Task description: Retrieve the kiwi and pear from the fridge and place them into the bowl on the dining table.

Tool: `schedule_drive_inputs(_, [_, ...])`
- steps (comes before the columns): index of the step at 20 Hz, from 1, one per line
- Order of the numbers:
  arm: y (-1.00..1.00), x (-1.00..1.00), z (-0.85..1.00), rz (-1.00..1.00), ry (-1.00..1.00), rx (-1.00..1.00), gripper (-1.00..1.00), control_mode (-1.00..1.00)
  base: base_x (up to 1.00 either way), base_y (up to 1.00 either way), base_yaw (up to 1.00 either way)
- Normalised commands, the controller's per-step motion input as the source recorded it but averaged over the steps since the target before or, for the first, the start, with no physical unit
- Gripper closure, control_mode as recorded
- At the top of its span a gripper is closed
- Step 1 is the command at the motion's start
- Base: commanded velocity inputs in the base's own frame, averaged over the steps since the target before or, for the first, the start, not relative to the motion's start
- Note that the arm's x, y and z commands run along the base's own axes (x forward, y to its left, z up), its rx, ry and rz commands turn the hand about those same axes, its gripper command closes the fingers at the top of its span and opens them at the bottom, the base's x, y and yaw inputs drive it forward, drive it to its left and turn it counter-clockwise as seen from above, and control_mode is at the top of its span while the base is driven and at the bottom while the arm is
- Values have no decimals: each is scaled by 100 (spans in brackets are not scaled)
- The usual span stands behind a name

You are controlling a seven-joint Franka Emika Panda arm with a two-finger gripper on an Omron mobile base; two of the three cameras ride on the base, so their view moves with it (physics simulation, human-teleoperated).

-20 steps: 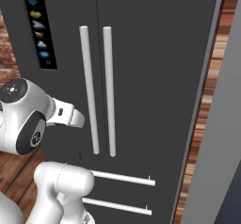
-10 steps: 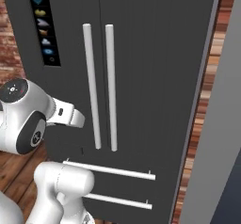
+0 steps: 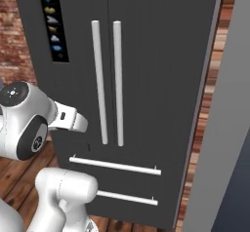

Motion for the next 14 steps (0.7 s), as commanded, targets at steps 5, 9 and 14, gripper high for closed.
schedule_drive_inputs(5, [0, 0, 0, 0, 0, 0, -100, 100, -39, -34, 0])
schedule_drive_inputs(9, [0, 0, 0, 0, 0, 0, -100, 100, -42, -45, 0])
schedule_drive_inputs(14, [0, 0, 0, 0, 0, 0, -100, 100, -41, -55, 0])
